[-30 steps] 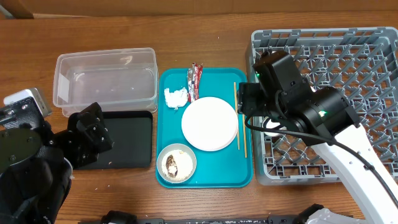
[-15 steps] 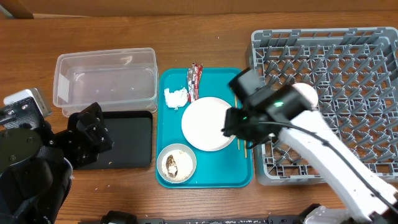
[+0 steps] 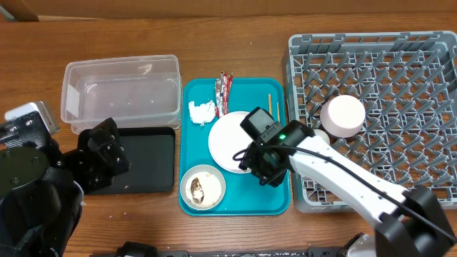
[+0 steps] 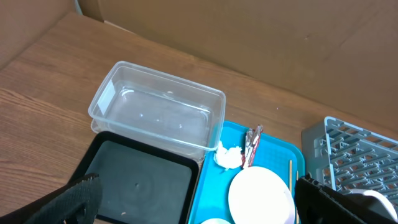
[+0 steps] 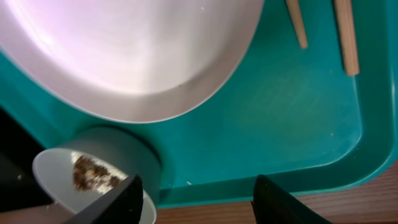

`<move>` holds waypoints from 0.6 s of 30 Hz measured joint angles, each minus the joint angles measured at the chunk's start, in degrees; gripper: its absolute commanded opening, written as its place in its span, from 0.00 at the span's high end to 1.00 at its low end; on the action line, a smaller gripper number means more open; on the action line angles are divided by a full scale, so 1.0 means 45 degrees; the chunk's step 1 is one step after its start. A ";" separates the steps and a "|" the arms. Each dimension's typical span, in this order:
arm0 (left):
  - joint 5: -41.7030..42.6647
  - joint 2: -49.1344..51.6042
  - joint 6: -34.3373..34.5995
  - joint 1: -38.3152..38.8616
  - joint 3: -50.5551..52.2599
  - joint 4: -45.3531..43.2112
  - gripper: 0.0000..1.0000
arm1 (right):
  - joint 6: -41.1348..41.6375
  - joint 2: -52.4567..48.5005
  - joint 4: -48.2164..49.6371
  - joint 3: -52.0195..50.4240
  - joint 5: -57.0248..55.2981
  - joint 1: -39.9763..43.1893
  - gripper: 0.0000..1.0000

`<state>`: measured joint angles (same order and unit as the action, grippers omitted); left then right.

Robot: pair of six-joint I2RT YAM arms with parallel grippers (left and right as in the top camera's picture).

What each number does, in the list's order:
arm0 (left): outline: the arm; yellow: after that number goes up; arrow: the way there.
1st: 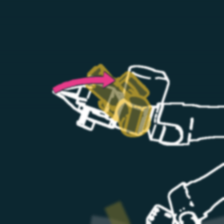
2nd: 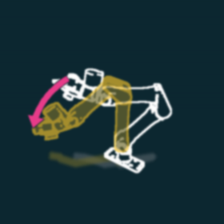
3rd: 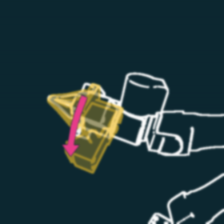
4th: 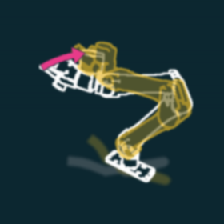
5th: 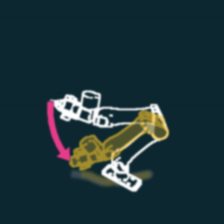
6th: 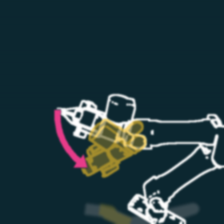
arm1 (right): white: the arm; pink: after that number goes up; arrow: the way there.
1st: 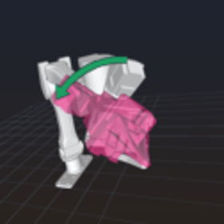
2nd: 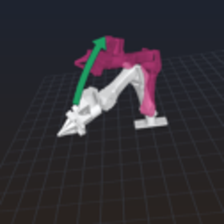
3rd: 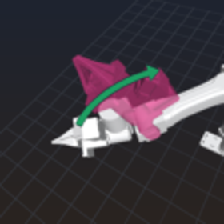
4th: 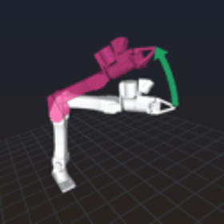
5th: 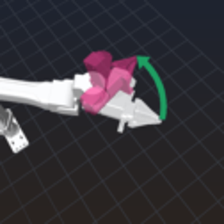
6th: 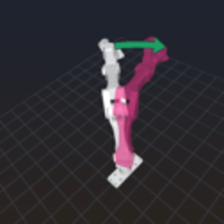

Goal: Sort waste into correct bins and load items into the dishwasher
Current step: 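Move the right gripper to the white plate and grasp its edge, then lift the white plate and stand it upright in the rack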

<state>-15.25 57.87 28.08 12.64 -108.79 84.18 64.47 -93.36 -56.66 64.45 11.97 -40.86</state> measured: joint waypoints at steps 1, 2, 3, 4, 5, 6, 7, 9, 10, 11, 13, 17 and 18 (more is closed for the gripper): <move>0.0000 0.0000 0.0000 0.0000 0.0000 0.0000 0.00 | 0.0185 -0.0219 0.0058 -0.0073 0.0068 0.0000 0.41; 0.0005 0.0000 0.0000 0.0000 0.0005 0.0005 0.00 | 0.0330 -0.0452 0.0121 -0.0107 0.0141 0.0000 0.41; 0.0000 0.0000 0.0000 0.0000 0.0000 0.0005 0.00 | 0.0457 -0.0699 0.0257 -0.0112 0.0180 0.0000 0.41; 0.0005 0.0000 0.0000 0.0000 0.0000 0.0005 0.00 | 0.0559 -0.0942 0.0408 -0.0112 0.0223 0.0000 0.41; 0.0000 0.0000 0.0000 0.0000 0.0000 0.0000 0.00 | 0.0646 -0.1180 0.0559 -0.0112 0.0262 0.0000 0.42; 0.0000 0.0000 0.0000 0.0000 0.0000 0.0010 0.00 | 0.0699 -0.1404 0.0738 -0.0117 0.0287 0.0000 0.42; 0.0005 0.0000 0.0000 0.0000 0.0000 0.0005 0.00 | 0.0743 -0.1617 0.0933 -0.0117 0.0306 0.0000 0.42; 0.0000 0.0000 0.0000 0.0000 0.0000 0.0010 0.00 | 0.0826 -0.1977 0.1316 -0.0117 0.0316 0.0029 0.42; 0.0000 0.0000 0.0000 0.0000 0.0000 0.0010 0.00 | 0.0855 -0.2113 0.1423 -0.0117 0.0340 0.0058 0.44; 0.0000 0.0000 0.0000 0.0000 0.0000 0.0005 0.00 | 0.0874 -0.2234 0.1472 -0.0117 0.0340 0.0126 0.46; 0.0000 0.0000 0.0000 0.0000 0.0000 0.0005 0.00 | 0.0957 -0.2307 0.1472 -0.0126 0.0340 0.0296 0.51; 0.0005 0.0000 0.0000 0.0000 0.0005 0.0005 0.00 | 0.1146 -0.2312 0.1506 -0.0136 0.0277 0.0729 0.59; 0.0005 0.0000 0.0000 0.0000 0.0000 0.0010 0.00 | 0.1195 -0.2312 0.1496 -0.0136 0.0243 0.0835 0.59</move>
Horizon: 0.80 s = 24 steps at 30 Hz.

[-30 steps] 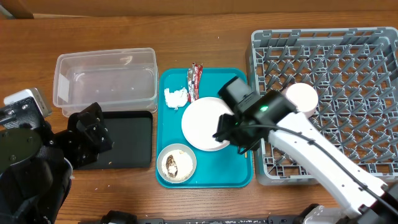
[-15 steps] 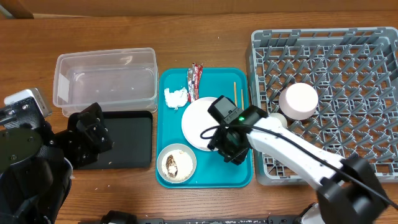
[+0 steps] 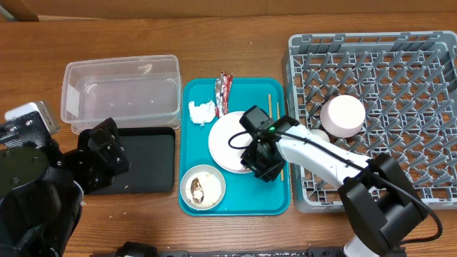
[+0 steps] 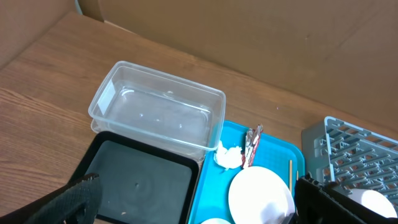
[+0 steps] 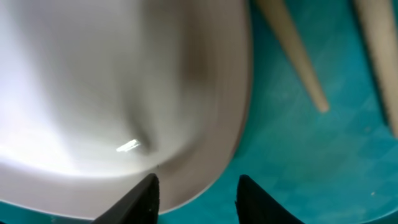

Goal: Sort waste into correct bins and load items into the dishwasher
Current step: 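Lift the white plate and stand it upright in the rack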

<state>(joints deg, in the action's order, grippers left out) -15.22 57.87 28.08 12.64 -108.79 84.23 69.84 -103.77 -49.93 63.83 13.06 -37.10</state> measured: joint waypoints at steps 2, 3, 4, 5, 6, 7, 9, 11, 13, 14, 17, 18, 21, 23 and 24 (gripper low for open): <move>-0.0005 0.0000 0.0000 0.0000 0.0005 -0.0005 0.00 | 0.0049 -0.0005 -0.0039 0.0000 -0.0073 0.0175 0.60; -0.0005 0.0000 0.0000 0.0000 0.0000 0.0000 0.00 | 0.0053 -0.0015 -0.0044 0.0000 -0.0097 0.0228 0.60; 0.0000 0.0000 0.0000 0.0000 0.0000 -0.0005 0.00 | 0.0078 -0.0034 -0.0039 0.0000 -0.0102 0.0257 0.60; 0.0000 0.0000 0.0000 0.0000 0.0000 -0.0005 0.00 | 0.0083 -0.0102 -0.0039 0.0000 -0.0131 0.0291 0.64; -0.0005 0.0000 0.0000 0.0000 0.0000 0.0000 0.00 | 0.0063 -0.0199 -0.0039 0.0000 -0.0146 0.0301 0.68; 0.0000 0.0000 0.0000 0.0000 0.0000 -0.0005 0.00 | 0.0024 -0.0330 -0.0039 0.0000 -0.0180 0.0301 0.73; -0.0005 0.0000 0.0000 0.0000 0.0000 0.0000 0.00 | -0.0068 -0.0563 -0.0019 -0.0019 -0.0194 0.0316 0.85; -0.0005 0.0000 0.0000 0.0000 0.0000 -0.0005 0.00 | -0.0180 -0.0559 -0.0024 0.0010 -0.0155 0.0340 0.94; 0.0000 0.0000 0.0000 0.0000 0.0005 0.0000 0.00 | -0.0389 -0.0549 -0.0044 0.0068 -0.0092 0.0447 0.96; -0.0005 0.0000 0.0000 0.0000 0.0005 0.0000 0.00 | -0.0505 -0.0549 -0.0087 0.0146 -0.0068 0.0520 0.96; -0.0005 0.0000 0.0000 0.0000 0.0005 0.0000 0.00 | -0.0928 -0.0554 -0.0529 0.0393 -0.0194 0.0719 0.96; -0.0005 0.0000 0.0000 0.0000 0.0005 0.0000 0.00 | -0.1078 -0.0554 -0.0772 0.0510 -0.0296 0.0782 0.96; -0.0005 0.0000 0.0000 0.0000 0.0005 0.0000 0.00 | -0.1477 -0.0563 -0.1520 0.1035 -0.0748 0.0903 0.96; -0.0005 0.0000 0.0000 0.0000 0.0005 0.0000 0.00 | -0.1685 -0.0568 -0.1996 0.1549 -0.1054 0.0899 0.96; -0.0005 0.0000 0.0000 0.0000 0.0005 -0.0005 0.00 | -0.1860 -0.0568 -0.2268 0.1914 -0.1292 0.0879 0.96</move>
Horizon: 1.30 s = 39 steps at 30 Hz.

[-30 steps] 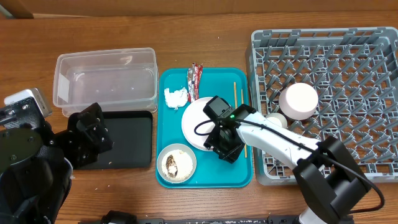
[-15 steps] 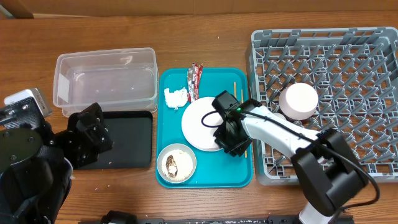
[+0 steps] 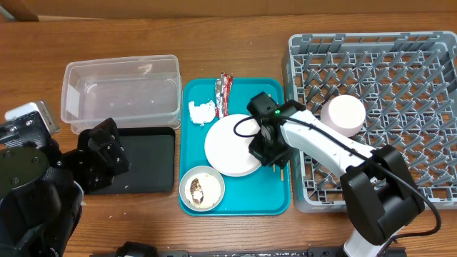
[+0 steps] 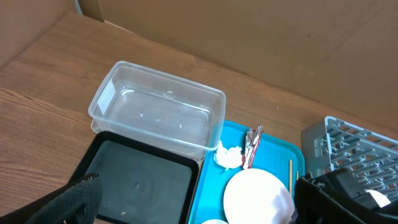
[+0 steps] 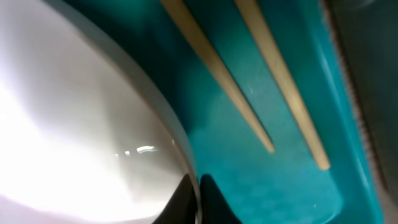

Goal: Sort waste into correct bins and load items into the dishwasher
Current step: 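Lift the white plate and stand it upright in the rack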

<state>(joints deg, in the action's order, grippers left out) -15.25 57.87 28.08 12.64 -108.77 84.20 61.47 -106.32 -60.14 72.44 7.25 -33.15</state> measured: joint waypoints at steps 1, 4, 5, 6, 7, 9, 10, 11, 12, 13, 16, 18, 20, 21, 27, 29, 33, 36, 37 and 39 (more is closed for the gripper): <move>0.0000 0.0000 0.0000 0.0000 0.0000 0.0000 0.00 | -0.0107 0.0000 -0.0175 0.0287 -0.0262 -0.0015 0.96; 0.0000 0.0000 0.0000 0.0000 0.0000 0.0005 0.00 | -0.0641 0.0034 -0.0641 0.1253 -0.1277 0.0029 0.96; 0.0000 0.0000 0.0000 0.0000 0.0000 0.0005 0.00 | -0.0733 0.0044 -0.0719 0.1443 -0.1452 0.0034 0.96; 0.0000 0.0000 0.0000 0.0000 0.0000 0.0005 0.00 | -0.1015 0.0112 -0.0981 0.1938 -0.1962 0.0034 0.96; 0.0000 0.0000 0.0000 0.0000 0.0000 0.0010 0.00 | -0.1205 0.0214 -0.1137 0.2254 -0.2307 0.0034 0.96; 0.0005 0.0000 0.0000 0.0000 0.0000 0.0005 0.00 | -0.1642 0.0539 -0.1326 0.2812 -0.2919 0.0039 0.96; 0.0000 0.0000 0.0000 0.0000 0.0000 0.0005 0.00 | -0.1865 0.0743 -0.1345 0.3026 -0.3181 0.0034 0.96; 0.0000 0.0000 0.0000 0.0000 0.0000 0.0005 0.00 | -0.2176 0.1059 -0.1336 0.3283 -0.3531 0.0039 0.96; 0.0000 0.0000 0.0000 0.0000 0.0000 0.0005 0.00 | -0.2433 0.1360 -0.1341 0.3468 -0.3827 0.0039 0.96; 0.0000 0.0000 0.0000 0.0000 0.0000 0.0005 0.00 | -0.2730 0.1705 -0.1355 0.3653 -0.4192 0.0039 0.96; 0.0000 0.0000 0.0000 0.0000 0.0000 0.0005 0.00 | -0.3560 0.2909 -0.1535 0.4041 -0.5697 0.0141 0.96; 0.0000 0.0000 0.0000 0.0000 0.0005 0.0005 0.00 | -0.3954 0.3716 -0.1802 0.4090 -0.6955 0.0408 0.96; 0.0000 0.0000 0.0000 0.0000 0.0005 0.0010 0.00 | -0.4231 0.4464 -0.2157 0.4095 -0.8471 0.0889 0.96; 0.0000 0.0000 0.0000 0.0000 0.0005 0.0005 0.00 | -0.4337 0.4799 -0.2297 0.4095 -0.9287 0.1224 0.96; 0.0005 0.0000 0.0000 0.0000 0.0005 0.0010 0.00 | -0.5799 0.5591 -0.2506 0.4129 -1.3313 0.3750 0.96; 0.0000 0.0000 0.0000 0.0000 0.0005 0.0005 0.00 | -0.6348 0.5479 -0.2482 0.4129 -1.3852 0.4629 0.96; 0.0000 0.0000 0.0000 0.0000 0.0005 0.0005 0.00 | -0.6912 0.5183 -0.2259 0.3910 -1.4464 0.6062 0.96; 0.0000 0.0000 0.0000 0.0000 0.0005 0.0005 0.00 | -0.7101 0.4809 -0.2059 0.3546 -1.4698 0.6761 0.96; 0.0005 0.0000 0.0000 0.0000 0.0005 0.0010 0.00 | -0.7164 0.4648 -0.1943 0.3400 -1.4732 0.6921 0.96; 0.0000 0.0000 0.0000 0.0000 0.0005 0.0005 0.00 | -0.7354 0.4303 -0.1647 0.3045 -1.4785 0.7159 0.96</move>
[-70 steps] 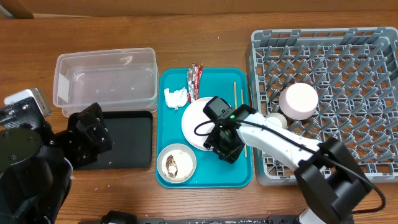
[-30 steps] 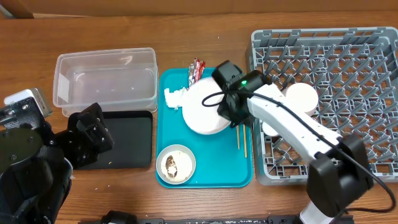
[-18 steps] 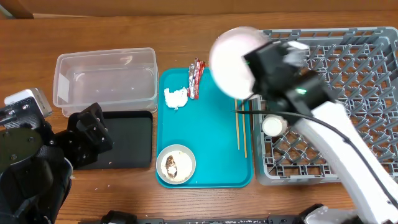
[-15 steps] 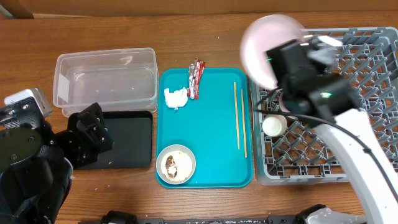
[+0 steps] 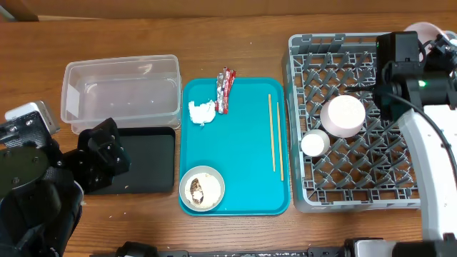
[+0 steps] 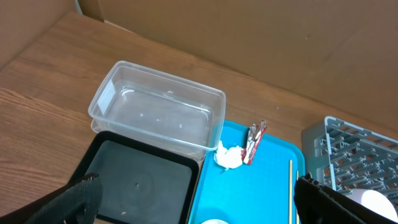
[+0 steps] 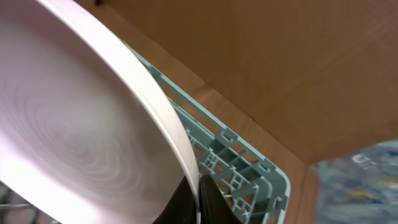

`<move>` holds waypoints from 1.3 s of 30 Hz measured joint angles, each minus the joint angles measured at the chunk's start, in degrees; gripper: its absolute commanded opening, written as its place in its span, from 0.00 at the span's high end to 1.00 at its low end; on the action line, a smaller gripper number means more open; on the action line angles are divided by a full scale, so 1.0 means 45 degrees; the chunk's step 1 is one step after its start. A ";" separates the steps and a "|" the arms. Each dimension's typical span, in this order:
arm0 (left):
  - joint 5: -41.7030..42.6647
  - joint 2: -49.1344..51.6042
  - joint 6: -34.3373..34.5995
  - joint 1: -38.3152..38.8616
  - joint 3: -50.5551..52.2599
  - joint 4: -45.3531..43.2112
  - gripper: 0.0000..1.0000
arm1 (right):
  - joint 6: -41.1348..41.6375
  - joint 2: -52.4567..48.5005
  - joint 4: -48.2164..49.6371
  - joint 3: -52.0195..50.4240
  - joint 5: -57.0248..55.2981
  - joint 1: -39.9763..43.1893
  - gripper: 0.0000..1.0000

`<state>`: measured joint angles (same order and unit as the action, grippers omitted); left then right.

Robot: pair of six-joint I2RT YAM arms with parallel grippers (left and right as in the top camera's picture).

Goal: Sort waste into correct bins and load items into the dishwasher

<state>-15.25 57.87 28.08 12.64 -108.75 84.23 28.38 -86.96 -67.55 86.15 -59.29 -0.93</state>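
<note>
My right gripper [image 7: 198, 196] is shut on the rim of a white plate [image 7: 74, 124]. It holds the plate on edge over the far right corner of the grey dish rack [image 5: 371, 171]; in the overhead view the plate [image 5: 423, 30] peeks out above the gripper [image 5: 403, 44]. An upturned white bowl [image 5: 343, 116] and a small cup [image 5: 314, 144] sit in the rack. On the teal tray [image 5: 239, 157] lie a crumpled napkin [image 5: 202, 112], a red wrapper [image 5: 224, 89], chopsticks [image 5: 273, 132] and a bowl with food scraps [image 5: 202, 188]. My left gripper [image 6: 199, 186] stands open over the black bin.
A clear plastic container [image 5: 121, 89] sits at the far left with a black bin [image 5: 143, 160] in front of it, both beside the tray. The rack [image 7: 249, 162] fills the table's right side. A cardboard wall runs along the back.
The plate has left the teal tray and now hangs on edge in my right gripper over the rack's far right corner. The left arm has not moved.
My right gripper was open over the plate's near edge on the tray, then lower with its jaws astride the rim. Then it was shut on the rim, with the plate shifted slightly left. Now the plate is over the rack.
</note>
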 measured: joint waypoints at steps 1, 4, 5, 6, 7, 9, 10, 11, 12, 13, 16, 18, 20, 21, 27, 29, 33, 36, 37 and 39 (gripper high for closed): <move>0.0000 0.0000 0.0000 0.0000 0.0000 0.0000 0.00 | -0.0083 -0.0160 0.0112 -0.0199 -0.0029 0.0083 0.96; 0.0000 0.0000 0.0000 0.0000 0.0000 0.0005 0.00 | -0.0316 -0.0554 0.0500 -0.0714 -0.0136 0.0204 0.96; 0.0000 0.0000 0.0000 0.0000 0.0000 0.0005 0.00 | -0.0403 -0.0646 0.0763 -0.0933 -0.0257 0.0204 0.96; 0.0005 0.0000 0.0000 0.0000 0.0000 0.0005 0.00 | -0.0481 -0.0675 0.0894 -0.1049 -0.0306 0.0204 0.96; 0.0000 0.0000 0.0000 0.0000 0.0000 0.0005 0.00 | -0.0554 -0.0695 0.1069 -0.1224 -0.0384 0.0204 0.96; 0.0000 0.0000 0.0000 0.0000 0.0000 0.0010 0.00 | -0.0724 -0.0695 0.1389 -0.1569 -0.0495 0.0204 0.96; 0.0000 0.0000 0.0000 0.0000 0.0000 0.0010 0.00 | -0.0811 -0.0695 0.1520 -0.1744 -0.0544 0.0204 0.96; 0.0000 0.0000 0.0000 0.0000 0.0000 0.0010 0.00 | -0.0850 -0.0695 0.1545 -0.1880 -0.0544 0.0204 0.96; 0.0000 0.0000 0.0000 0.0000 0.0000 0.0005 0.00 | -0.0908 -0.0695 0.1588 -0.2064 -0.0549 0.0204 0.96; 0.0000 0.0000 0.0000 0.0000 0.0000 0.0010 0.00 | -0.0957 -0.0695 0.1608 -0.2273 -0.0549 0.0209 0.96; 0.0000 0.0000 0.0000 0.0000 0.0000 0.0010 0.00 | -0.1020 -0.0695 0.1588 -0.2827 -0.0525 0.0194 0.96; 0.0005 0.0000 0.0000 0.0000 0.0000 0.0010 0.00 | -0.1044 -0.0695 0.1418 -0.2987 -0.0427 0.0131 0.96; 0.0000 0.0000 0.0000 0.0000 0.0000 0.0010 0.00 | -0.1044 -0.0695 0.1258 -0.3007 -0.0364 -0.0097 0.96; 0.0000 0.0000 0.0000 0.0000 0.0000 0.0010 0.00 | -0.1044 -0.0690 0.1200 -0.3007 -0.0355 -0.0321 0.93; 0.0000 0.0000 0.0000 0.0000 0.0000 0.0010 0.00 | -0.1010 -0.0588 0.0311 -0.2948 -0.0287 -0.2599 0.44; 0.0000 0.0000 0.0000 0.0000 0.0005 0.0010 0.00 | -0.1078 -0.0442 -0.0112 -0.2890 -0.0262 -0.3497 0.32; 0.0000 0.0000 0.0000 0.0000 0.0005 0.0010 0.00 | -0.0981 -0.0204 -0.0874 -0.2705 -0.0243 -0.4702 0.31; 0.0005 0.0000 0.0000 0.0000 0.0005 0.0010 0.00 | -0.0743 -0.0165 -0.1457 -0.2331 0.0053 -0.5236 0.32; 0.0000 0.0000 0.0000 0.0000 0.0005 0.0010 0.00 | -0.0690 -0.0160 -0.1588 -0.2108 0.0267 -0.5396 0.32; 0.0000 0.0000 0.0000 0.0000 0.0005 0.0010 0.00 | -0.0602 -0.0141 -0.1690 -0.1554 0.0933 -0.5761 0.33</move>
<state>-15.25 57.87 28.08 12.64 -108.73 84.27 25.67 -87.59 -75.16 79.15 -55.09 -26.85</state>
